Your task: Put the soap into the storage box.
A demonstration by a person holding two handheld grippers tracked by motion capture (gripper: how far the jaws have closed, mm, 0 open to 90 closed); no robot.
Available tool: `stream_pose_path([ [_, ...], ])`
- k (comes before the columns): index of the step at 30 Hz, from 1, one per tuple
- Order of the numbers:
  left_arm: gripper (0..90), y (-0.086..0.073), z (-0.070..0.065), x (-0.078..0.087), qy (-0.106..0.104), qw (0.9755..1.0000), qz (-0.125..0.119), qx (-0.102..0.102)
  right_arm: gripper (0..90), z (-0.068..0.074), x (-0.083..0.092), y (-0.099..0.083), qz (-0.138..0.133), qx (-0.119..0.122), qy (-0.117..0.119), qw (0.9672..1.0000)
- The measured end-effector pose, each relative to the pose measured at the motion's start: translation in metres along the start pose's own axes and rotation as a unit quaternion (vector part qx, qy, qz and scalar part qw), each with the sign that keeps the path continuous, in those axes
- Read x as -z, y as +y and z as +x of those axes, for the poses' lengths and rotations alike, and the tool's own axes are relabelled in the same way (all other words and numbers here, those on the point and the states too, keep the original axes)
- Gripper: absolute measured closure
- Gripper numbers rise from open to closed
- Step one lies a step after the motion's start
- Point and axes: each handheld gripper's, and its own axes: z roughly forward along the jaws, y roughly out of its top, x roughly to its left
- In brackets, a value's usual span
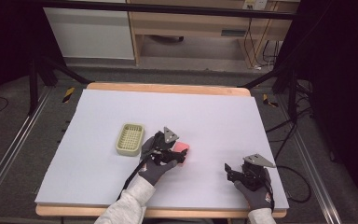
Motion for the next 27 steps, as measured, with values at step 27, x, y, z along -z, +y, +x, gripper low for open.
stream_pose_path([
  [27,21.5,-0.005,-0.005,-0.028,0.003,0.9993,0.037,-0.004,18.9,0.000,-0.001,0.000,0.001,0.001,0.001,1.0000],
])
